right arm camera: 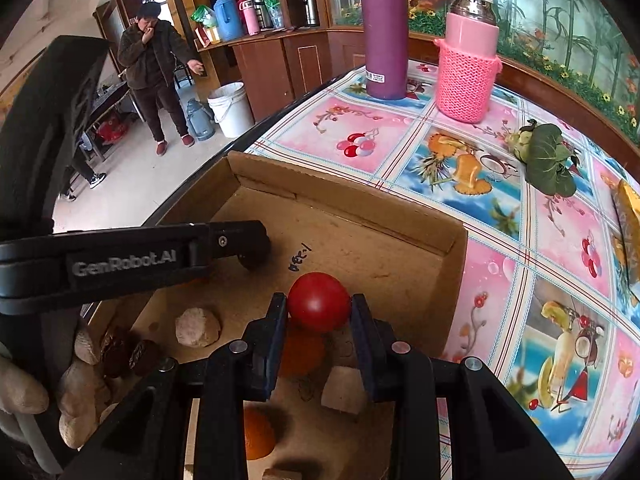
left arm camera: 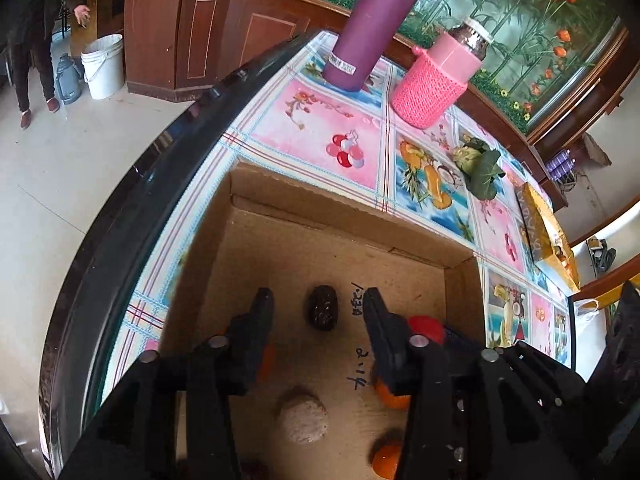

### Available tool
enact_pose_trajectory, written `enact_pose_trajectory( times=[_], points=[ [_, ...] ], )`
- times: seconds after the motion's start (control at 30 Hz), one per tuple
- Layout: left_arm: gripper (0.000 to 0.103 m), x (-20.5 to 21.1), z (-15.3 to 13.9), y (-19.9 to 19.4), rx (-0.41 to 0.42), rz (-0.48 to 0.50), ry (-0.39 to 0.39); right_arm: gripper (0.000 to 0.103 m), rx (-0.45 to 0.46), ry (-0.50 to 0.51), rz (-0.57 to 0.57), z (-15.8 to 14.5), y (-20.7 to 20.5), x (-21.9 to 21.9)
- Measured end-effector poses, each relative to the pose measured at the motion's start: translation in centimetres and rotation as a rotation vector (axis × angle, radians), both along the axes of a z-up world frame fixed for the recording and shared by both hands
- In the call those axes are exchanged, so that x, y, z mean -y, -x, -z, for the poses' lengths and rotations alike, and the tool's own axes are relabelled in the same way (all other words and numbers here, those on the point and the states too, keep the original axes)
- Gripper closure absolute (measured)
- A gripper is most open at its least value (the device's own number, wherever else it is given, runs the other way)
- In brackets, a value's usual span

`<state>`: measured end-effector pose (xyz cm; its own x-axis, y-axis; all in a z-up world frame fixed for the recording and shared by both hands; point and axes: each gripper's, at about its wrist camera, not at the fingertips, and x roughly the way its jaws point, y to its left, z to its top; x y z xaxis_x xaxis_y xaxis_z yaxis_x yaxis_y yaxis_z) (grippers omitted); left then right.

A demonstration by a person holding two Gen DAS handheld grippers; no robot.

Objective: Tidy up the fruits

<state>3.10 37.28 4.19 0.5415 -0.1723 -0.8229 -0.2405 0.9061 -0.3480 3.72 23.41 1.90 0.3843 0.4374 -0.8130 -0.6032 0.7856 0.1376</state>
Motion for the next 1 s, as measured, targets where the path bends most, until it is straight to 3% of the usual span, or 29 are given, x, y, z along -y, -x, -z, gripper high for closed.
enact_pose_trajectory(
  times=[0.17, 0.4, 0.6, 0.73, 0.83, 1.0],
  points=[
    [0.052, -0.5, -1.3, 1.6, 0.042, -0.028, -0.004, 0.045, 0.011, -0.052, 0.013, -0.6, 0.3, 0.5],
    [0.049, -0.9, -3.8, 6.0, 0.133, -0.085, -0.037, 0.043, 0.055, -0.104, 0.035, -2.5, 2.2, 2.4],
    [0.038, 1.2, -6.7, 11.0, 0.258, -0.143, -0.164, 0.034, 0.07, -0.161, 0.091, -3.8, 4.7, 6.0],
    [0.016, 3.9, -8.3, 14.8, 0.351, -0.247, -0.328, 0.032, 0.066, -0.188, 0.139, -3.7, 6.6, 8.5],
    [0.007, 5.4, -9.4, 17.9, 0.445, -0.322, -0.388, 0.029, 0.082, -0.193, 0.168, -3.6, 8.3, 9.9],
    [0.003, 7.3, -11.2, 21.7, 0.562, -0.388, -0.46, 0.026, 0.101, -0.196, 0.189, -3.2, 10.6, 11.5]
  ],
)
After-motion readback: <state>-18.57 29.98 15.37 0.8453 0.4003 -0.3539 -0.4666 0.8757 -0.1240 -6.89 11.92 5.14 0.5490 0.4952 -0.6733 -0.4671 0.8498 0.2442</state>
